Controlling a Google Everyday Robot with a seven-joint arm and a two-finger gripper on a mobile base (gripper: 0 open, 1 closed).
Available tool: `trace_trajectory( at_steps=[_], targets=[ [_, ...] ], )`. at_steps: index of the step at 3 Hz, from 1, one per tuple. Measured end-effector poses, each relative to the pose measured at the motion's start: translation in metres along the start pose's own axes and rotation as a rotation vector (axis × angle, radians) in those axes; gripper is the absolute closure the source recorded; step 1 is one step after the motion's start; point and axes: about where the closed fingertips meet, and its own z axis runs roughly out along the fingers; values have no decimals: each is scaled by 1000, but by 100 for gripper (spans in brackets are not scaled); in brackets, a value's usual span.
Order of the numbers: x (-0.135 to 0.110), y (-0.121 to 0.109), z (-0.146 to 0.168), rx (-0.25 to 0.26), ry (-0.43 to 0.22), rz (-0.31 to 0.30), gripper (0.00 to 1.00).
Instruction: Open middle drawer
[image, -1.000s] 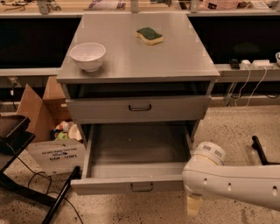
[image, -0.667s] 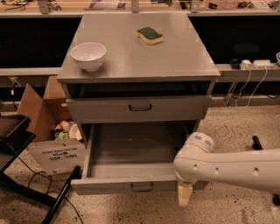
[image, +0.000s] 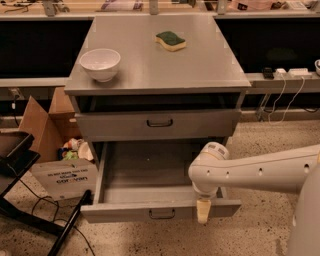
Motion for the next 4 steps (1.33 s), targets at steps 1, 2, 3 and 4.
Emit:
trace_trajectory(
  at_steps=[1,2,3,4],
  targets=[
    [-1,-4,1,12,-9,12,0],
    [4,11,44,-53,-42,52,0],
    [4,10,44,-53,-42,52,0],
    [3,30,61,-109,-22,69,19]
  ],
)
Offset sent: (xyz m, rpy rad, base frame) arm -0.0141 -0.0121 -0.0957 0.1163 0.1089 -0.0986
